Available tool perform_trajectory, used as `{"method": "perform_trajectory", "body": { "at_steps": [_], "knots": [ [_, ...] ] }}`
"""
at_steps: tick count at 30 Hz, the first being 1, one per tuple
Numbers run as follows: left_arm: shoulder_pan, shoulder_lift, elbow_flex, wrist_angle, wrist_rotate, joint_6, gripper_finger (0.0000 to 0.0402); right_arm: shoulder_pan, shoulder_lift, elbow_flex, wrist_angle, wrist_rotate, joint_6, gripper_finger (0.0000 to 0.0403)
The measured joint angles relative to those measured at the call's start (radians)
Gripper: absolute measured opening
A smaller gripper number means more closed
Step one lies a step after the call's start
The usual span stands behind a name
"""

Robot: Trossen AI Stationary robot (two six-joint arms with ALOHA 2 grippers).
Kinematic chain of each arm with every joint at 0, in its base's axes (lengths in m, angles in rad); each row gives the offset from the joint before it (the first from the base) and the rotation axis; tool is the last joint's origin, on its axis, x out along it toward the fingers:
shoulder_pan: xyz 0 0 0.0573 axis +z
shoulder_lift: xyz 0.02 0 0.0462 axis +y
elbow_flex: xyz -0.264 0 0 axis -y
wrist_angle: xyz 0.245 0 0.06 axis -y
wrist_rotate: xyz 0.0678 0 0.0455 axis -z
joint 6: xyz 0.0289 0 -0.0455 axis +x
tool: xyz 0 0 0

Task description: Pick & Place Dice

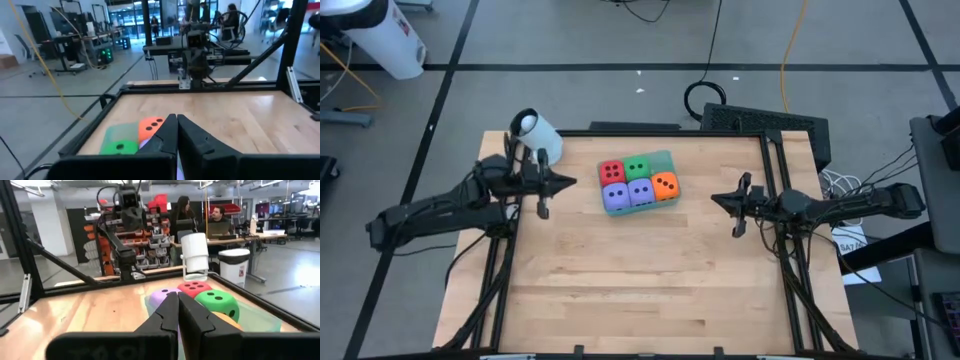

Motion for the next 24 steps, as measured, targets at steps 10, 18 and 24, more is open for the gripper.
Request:
{"method": "perform_trajectory", "body": {
  "at_steps": [10, 18, 24],
  "knots": [
    [0.032, -0.239, -0.230, 0.096, 0.035, -0.080, 0.0002, -0.003, -0.163, 0.019, -0.207, 0.002, 0.062, 0.0000],
    [0.033, -0.333, -0.315, 0.076, 0.033, -0.091, 0.0002, -0.097, -0.249, -0.015, -0.300, 0.025, 0.128, 0.0000],
    [0.033, -0.335, -0.386, 0.079, 0.019, -0.076, 0.0003, -0.190, -0.249, -0.062, -0.296, -0.043, 0.165, 0.0000]
  ]
}}
